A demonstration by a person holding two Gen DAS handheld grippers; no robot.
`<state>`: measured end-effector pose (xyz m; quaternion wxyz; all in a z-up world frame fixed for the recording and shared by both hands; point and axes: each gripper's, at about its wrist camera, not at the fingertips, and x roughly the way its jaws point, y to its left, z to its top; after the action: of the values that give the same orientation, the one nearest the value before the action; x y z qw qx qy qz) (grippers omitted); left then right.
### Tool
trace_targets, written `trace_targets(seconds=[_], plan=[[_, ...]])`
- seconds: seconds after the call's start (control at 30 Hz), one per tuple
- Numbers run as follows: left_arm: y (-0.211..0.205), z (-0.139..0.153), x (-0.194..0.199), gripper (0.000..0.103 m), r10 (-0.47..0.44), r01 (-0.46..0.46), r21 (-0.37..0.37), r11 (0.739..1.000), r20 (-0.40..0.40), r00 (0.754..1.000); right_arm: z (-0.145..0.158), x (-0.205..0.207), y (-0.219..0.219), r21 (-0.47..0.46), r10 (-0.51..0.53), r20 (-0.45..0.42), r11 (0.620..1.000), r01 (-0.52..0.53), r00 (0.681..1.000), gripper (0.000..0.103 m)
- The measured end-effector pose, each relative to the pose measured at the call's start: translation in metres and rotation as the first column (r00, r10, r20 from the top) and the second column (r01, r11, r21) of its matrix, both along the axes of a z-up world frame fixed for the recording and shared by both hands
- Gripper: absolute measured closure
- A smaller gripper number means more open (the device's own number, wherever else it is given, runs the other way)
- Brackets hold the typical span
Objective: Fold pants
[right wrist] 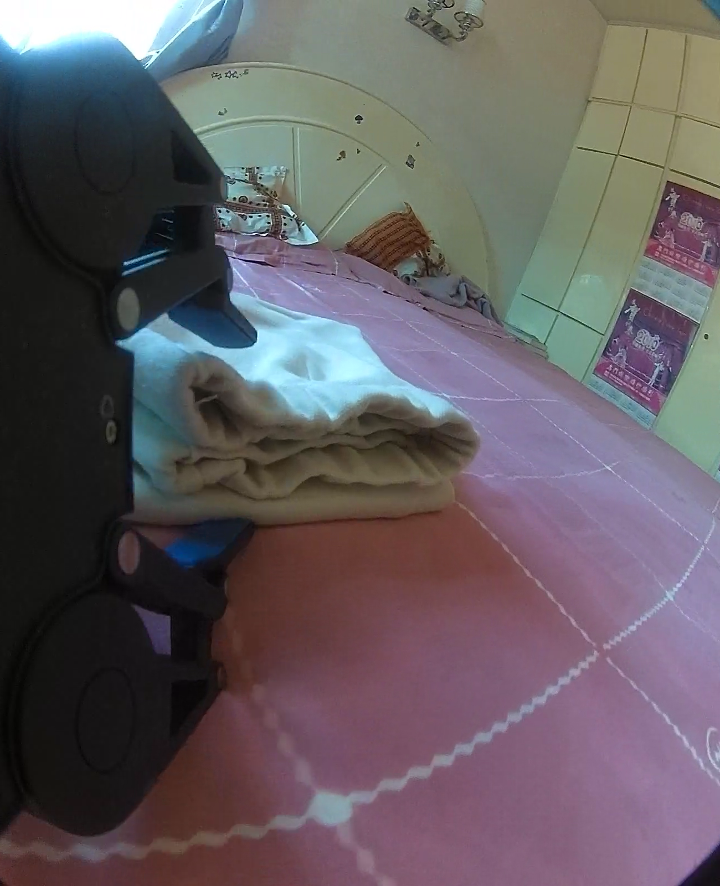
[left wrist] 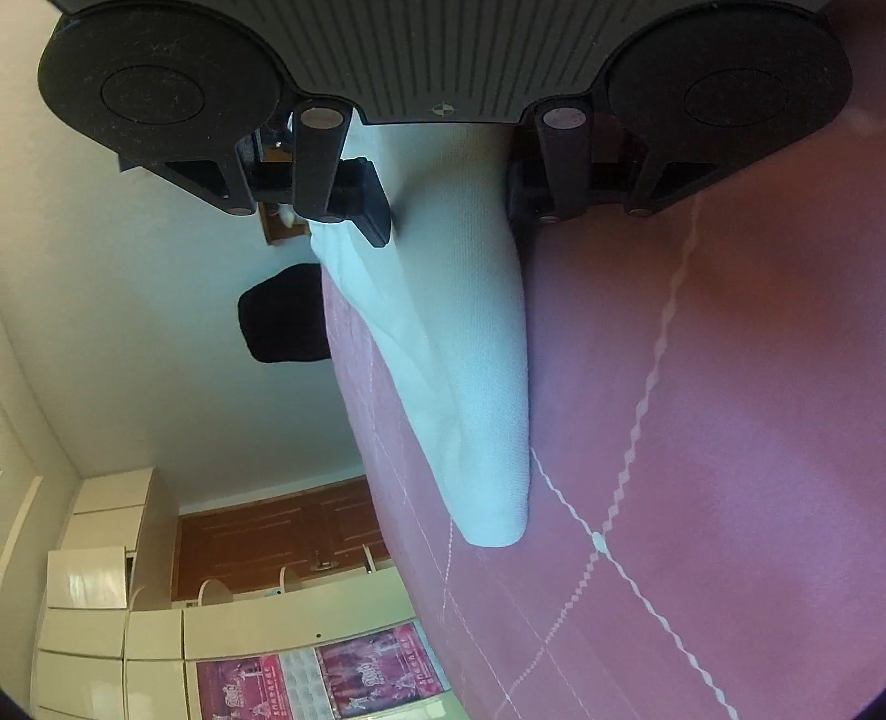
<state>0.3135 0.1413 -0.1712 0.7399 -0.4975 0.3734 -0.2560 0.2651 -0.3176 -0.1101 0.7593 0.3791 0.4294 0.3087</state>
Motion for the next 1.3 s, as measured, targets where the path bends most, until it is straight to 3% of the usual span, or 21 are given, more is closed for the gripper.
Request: trace_targets(seconds=[0.07, 0.17, 0.3, 0.43, 0.57, 0.67, 0.77, 0.8, 0.83, 0.87, 0.9, 0.93, 1.07, 1.13, 1.2, 1.23, 1.27, 1.3], plan=[[-0.007, -0.003, 0.008, 0.060, -0.005, 0.005, -0.004, 1.000, 0.013, 1.000, -0.003, 0.013, 0.007, 0.005, 0.025, 0.008, 1.000, -0.025, 1.000, 0.047], [-0.018, -0.002, 0.010, 0.071, -0.008, 0.006, 0.053, 0.999, 0.027, 1.000, -0.004, 0.027, 0.016, 0.006, 0.047, 0.016, 0.999, -0.047, 0.999, 0.050], [-0.015, 0.013, 0.002, 0.074, 0.002, -0.007, 0.042, 0.999, 0.102, 0.995, 0.011, 0.030, 0.037, -0.113, 0.071, 0.041, 0.991, -0.066, 0.997, 0.061], [-0.001, 0.042, -0.007, 0.076, 0.007, -0.015, 0.038, 0.999, 0.200, 0.980, 0.044, 0.027, 0.040, -0.099, 0.090, 0.106, 0.992, -0.080, 0.990, 0.067], [0.041, 0.074, 0.013, 0.076, 0.074, -0.078, 0.005, 0.997, 0.261, 0.962, 0.080, 0.052, 0.056, -0.088, 0.129, 0.186, 0.990, -0.114, 0.974, 0.067], [0.067, 0.091, 0.043, 0.076, 0.094, -0.109, 0.040, 0.993, 0.268, 0.959, 0.096, 0.089, 0.076, -0.069, 0.146, 0.201, 0.988, -0.135, 0.969, 0.067], [0.081, 0.087, 0.073, 0.075, 0.123, -0.147, 0.106, 0.983, 0.206, 0.971, 0.090, 0.128, 0.094, -0.053, 0.139, 0.158, 0.990, -0.132, 0.978, 0.067], [0.083, 0.081, 0.078, 0.063, 0.144, -0.169, 0.152, 0.974, 0.165, 0.976, 0.084, 0.138, 0.099, -0.063, 0.136, 0.142, 0.990, -0.128, 0.981, 0.064], [0.086, 0.071, 0.082, 0.038, 0.181, -0.199, 0.209, 0.957, 0.101, 0.978, 0.072, 0.148, 0.103, -0.089, 0.122, 0.107, 0.990, -0.112, 0.987, 0.056], [0.089, 0.056, 0.082, 0.030, 0.225, -0.225, 0.249, 0.942, 0.029, 0.974, 0.060, 0.155, 0.105, -0.117, 0.089, 0.055, 0.990, -0.083, 0.994, 0.050], [0.088, 0.048, 0.076, 0.033, 0.228, -0.228, 0.232, 0.946, 0.029, 0.973, 0.045, 0.159, 0.107, -0.184, 0.041, -0.021, 0.982, -0.044, 0.999, 0.044], [0.090, 0.049, 0.067, 0.033, 0.224, -0.228, 0.213, 0.950, 0.045, 0.974, 0.032, 0.159, 0.108, -0.266, 0.006, -0.065, 0.964, -0.023, 0.998, 0.050], [0.076, 0.063, 0.023, 0.033, 0.208, -0.230, 0.149, 0.962, 0.148, 0.967, 0.036, 0.133, 0.084, -0.209, 0.004, -0.006, 0.978, -0.005, 1.000, 0.046], [0.066, 0.068, 0.012, 0.033, 0.193, -0.223, 0.182, 0.958, 0.169, 0.967, 0.049, 0.119, 0.075, -0.183, 0.010, 0.059, 0.983, 0.001, 0.998, 0.046], [0.056, 0.067, 0.008, 0.033, 0.155, -0.192, 0.334, 0.923, 0.132, 0.979, 0.056, 0.112, 0.075, -0.131, 0.024, 0.083, 0.991, -0.013, 0.996, 0.043], [0.045, 0.063, 0.010, 0.033, 0.130, -0.162, 0.412, 0.897, 0.105, 0.986, 0.057, 0.111, 0.079, -0.155, 0.024, 0.089, 0.988, -0.010, 0.996, 0.041], [0.036, 0.060, 0.014, 0.033, 0.098, -0.126, 0.505, 0.854, 0.083, 0.992, 0.055, 0.110, 0.085, -0.204, 0.034, 0.077, 0.979, -0.018, 0.996, 0.040], [0.028, 0.061, 0.010, 0.033, 0.089, -0.142, 0.548, 0.824, 0.121, 0.989, 0.050, 0.113, 0.093, -0.278, 0.044, 0.040, 0.960, -0.031, 0.998, 0.039]])
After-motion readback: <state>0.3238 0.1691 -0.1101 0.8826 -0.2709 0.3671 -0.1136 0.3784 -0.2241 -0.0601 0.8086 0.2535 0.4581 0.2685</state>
